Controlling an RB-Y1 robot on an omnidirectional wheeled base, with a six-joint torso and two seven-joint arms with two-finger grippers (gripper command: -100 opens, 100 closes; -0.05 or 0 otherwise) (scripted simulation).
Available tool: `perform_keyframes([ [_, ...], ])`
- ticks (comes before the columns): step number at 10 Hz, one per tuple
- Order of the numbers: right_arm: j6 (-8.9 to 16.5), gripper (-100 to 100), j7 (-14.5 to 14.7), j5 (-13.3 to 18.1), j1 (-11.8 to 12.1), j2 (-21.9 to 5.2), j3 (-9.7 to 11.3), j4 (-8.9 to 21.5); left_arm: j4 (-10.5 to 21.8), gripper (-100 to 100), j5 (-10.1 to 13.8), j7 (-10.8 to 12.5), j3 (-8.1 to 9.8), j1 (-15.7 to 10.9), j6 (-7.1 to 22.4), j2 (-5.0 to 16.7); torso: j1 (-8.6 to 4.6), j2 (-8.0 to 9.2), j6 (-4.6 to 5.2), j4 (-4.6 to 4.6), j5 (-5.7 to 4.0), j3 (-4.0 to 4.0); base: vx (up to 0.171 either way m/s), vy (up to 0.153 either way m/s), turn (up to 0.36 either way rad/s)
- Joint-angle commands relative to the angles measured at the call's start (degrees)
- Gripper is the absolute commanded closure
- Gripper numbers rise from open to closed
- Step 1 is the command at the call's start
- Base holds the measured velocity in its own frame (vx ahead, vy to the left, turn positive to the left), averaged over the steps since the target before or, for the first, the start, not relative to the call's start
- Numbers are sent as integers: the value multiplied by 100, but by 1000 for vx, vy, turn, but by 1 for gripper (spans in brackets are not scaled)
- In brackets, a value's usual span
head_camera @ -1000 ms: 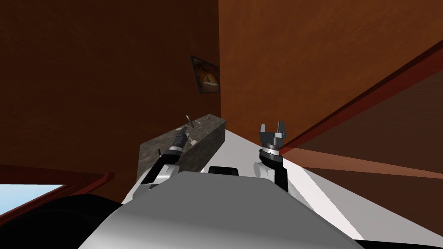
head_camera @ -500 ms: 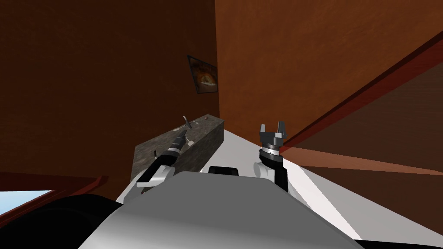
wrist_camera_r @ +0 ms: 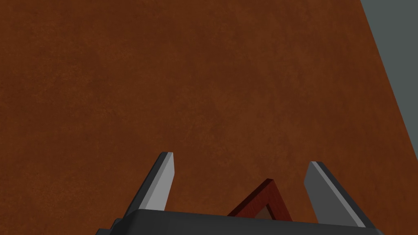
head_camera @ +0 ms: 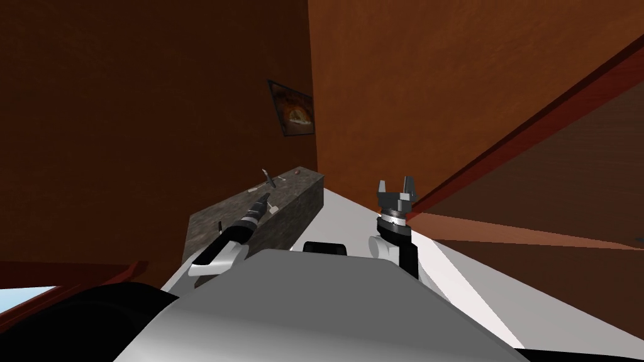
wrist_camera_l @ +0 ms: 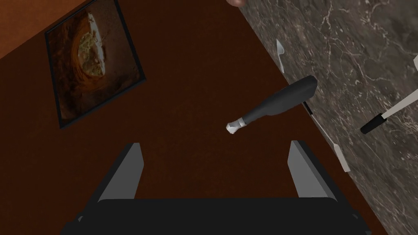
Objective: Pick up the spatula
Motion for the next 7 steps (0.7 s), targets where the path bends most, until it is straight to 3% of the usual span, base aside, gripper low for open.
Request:
perform_keyframes([
  [1,0,0,0,0,0,0,0,0,10,-100,44,-26,62,38,286,61,0,0,0,0,0,0,20,-37,-23],
  [2,0,0,0,0,0,0,0,0,10,-100,44,-26,62,38,343,61,1,1,-1,0,0,0,10,-17,6],
  [7,0,0,0,0,0,0,0,0,41,-100,285,-176,362,263,1259,361,7,-5,-1,-1,1,-3,33,-25,-51],
])
